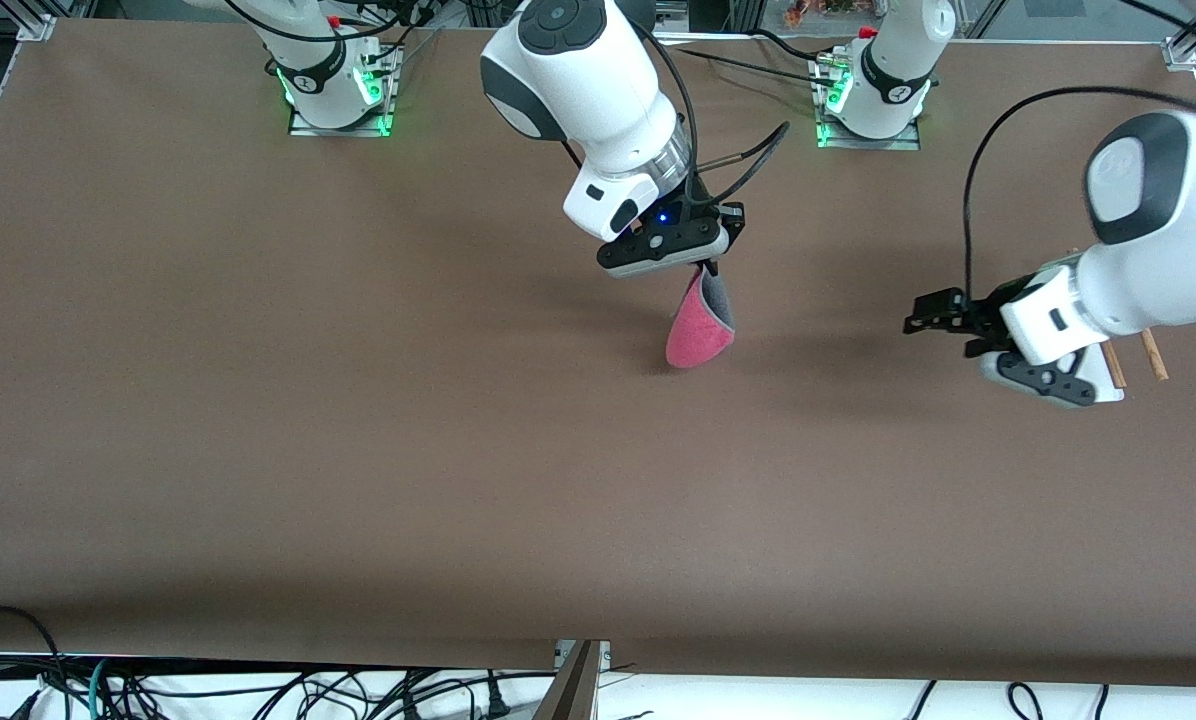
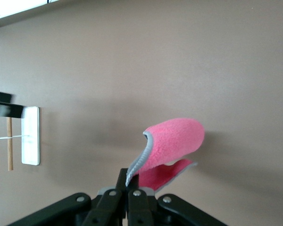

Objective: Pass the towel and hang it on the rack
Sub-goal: 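Lift the towel with the right gripper toward the table middle, then close the left gripper on the towel beside the right gripper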

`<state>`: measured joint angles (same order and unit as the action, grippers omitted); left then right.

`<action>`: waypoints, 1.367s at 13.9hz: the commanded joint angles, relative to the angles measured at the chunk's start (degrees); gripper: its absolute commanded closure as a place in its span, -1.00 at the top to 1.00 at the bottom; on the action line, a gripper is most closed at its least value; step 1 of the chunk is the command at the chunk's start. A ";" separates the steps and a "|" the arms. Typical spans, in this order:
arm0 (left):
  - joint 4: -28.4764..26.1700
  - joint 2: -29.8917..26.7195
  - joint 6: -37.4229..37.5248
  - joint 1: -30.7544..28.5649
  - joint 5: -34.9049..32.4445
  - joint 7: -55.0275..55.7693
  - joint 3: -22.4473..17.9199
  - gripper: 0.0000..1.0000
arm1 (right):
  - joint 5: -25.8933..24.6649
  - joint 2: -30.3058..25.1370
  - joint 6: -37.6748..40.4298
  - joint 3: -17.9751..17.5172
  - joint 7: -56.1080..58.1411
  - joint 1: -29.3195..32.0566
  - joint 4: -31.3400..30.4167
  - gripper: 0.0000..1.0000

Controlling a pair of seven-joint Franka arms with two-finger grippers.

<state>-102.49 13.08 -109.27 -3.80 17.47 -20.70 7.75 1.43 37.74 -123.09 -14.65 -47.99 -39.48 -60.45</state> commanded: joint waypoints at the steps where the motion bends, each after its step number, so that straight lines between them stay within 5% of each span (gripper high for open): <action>1: -5.52 -0.35 -8.30 2.21 5.54 -12.04 0.69 1.00 | 0.51 0.31 -0.31 -0.47 -0.17 0.01 1.12 -1.00; 4: -5.71 4.92 -16.73 3.35 9.33 -23.23 5.43 1.00 | 0.42 0.66 -0.31 -0.47 -0.26 -0.33 1.03 -1.00; 10: -5.09 9.59 -27.56 12.06 9.78 -23.16 6.05 1.00 | 0.42 0.75 -0.39 -0.47 -0.08 -0.78 1.03 -1.00; 19: -5.79 9.42 -27.05 11.54 8.99 -28.25 6.58 1.00 | 0.33 1.02 -1.01 -0.47 0.09 -0.78 1.03 -1.00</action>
<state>-108.31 22.56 -136.88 8.23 25.64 -45.17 14.37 1.43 38.15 -123.47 -14.73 -47.99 -40.13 -60.45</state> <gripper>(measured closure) 0.000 0.982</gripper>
